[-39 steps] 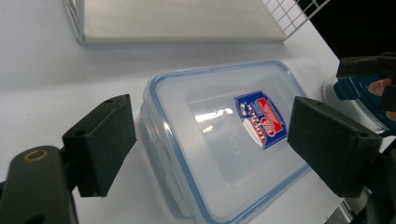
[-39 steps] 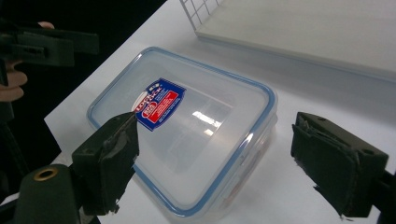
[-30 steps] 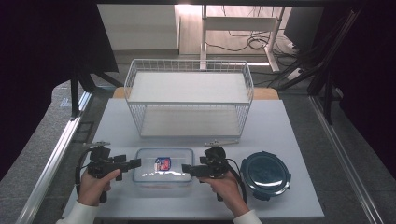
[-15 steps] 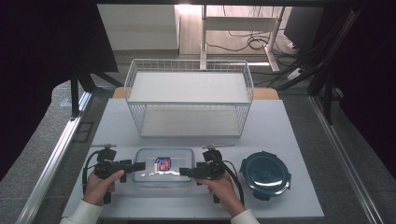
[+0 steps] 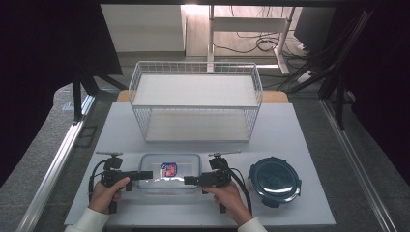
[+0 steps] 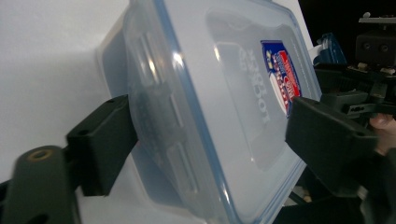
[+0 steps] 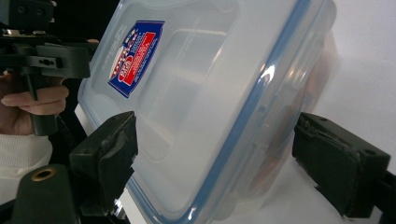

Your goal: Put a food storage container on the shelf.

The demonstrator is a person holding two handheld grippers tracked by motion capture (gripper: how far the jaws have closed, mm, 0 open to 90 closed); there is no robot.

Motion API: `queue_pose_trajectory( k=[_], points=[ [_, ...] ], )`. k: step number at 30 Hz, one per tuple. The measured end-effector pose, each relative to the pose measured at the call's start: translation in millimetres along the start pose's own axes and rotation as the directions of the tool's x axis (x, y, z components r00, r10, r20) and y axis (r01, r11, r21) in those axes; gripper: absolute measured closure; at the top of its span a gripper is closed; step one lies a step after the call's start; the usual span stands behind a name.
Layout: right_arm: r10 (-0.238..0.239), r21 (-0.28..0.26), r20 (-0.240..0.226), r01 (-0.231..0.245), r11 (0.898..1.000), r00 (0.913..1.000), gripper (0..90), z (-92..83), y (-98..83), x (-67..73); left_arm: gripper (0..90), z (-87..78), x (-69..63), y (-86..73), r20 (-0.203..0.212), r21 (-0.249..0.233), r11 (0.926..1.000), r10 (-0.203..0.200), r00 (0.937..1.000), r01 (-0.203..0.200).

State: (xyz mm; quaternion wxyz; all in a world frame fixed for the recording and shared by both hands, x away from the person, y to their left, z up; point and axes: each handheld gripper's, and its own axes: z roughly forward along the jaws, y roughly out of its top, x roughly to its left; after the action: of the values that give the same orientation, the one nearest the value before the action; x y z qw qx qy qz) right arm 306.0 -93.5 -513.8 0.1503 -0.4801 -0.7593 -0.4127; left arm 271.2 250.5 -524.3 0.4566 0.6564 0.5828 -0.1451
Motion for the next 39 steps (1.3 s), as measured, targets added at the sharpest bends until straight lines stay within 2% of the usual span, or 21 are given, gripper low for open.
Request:
queue_pose_trajectory(
  k=[3,7,10,13,17,23,29,39],
  points=[
    [0.016,0.003,-0.003,-0.016,1.000,0.9999,16.0,-0.7,0.1,-0.8,19.8,1.2,-0.8,-1.2,-0.016,0.010,0.9999,-0.009,0.9998,0.009],
    [0.031,0.006,-0.009,-0.031,1.000,0.9995,19.5,-3.0,0.4,-1.4,25.0,-3.2,-2.5,-2.3,-0.029,-0.020,0.9997,-0.017,0.9994,0.017],
    [0.060,-0.031,-0.020,-0.061,0.998,0.9980,28.3,-7.6,1.8,-4.4,27.6,-3.8,-1.8,-2.9,-0.024,-0.026,0.9993,-0.027,0.9994,0.026],
    [0.078,-0.045,-0.031,-0.079,0.996,0.9965,30.6,-9.1,2.2,-6.9,28.8,-4.7,-1.2,-3.6,-0.020,-0.027,0.9992,-0.031,0.9993,0.030],
    [0.088,-0.052,-0.021,-0.089,0.995,0.9959,32.9,-10.7,2.0,-5.5,29.1,-5.1,-2.9,-4.8,-0.024,-0.032,0.9990,-0.033,0.9992,0.032],
    [0.090,-0.055,-0.018,-0.091,0.994,0.9958,36.6,-13.9,2.0,-3.8,32.0,-8.3,-4.6,-6.0,-0.022,-0.047,0.9986,-0.024,0.9995,0.023],
    [0.057,-0.083,0.007,-0.056,0.995,0.9984,40.5,-18.7,2.2,2.2,37.0,-13.7,-8.1,-7.0,-0.024,-0.065,0.9978,-0.010,0.9997,0.008],
    [0.027,-0.102,0.017,-0.025,0.995,0.9995,45.4,-23.1,2.3,8.1,41.2,-20.0,-10.8,-7.8,-0.025,-0.097,0.9953,-0.005,0.9997,0.003]
  ],
)
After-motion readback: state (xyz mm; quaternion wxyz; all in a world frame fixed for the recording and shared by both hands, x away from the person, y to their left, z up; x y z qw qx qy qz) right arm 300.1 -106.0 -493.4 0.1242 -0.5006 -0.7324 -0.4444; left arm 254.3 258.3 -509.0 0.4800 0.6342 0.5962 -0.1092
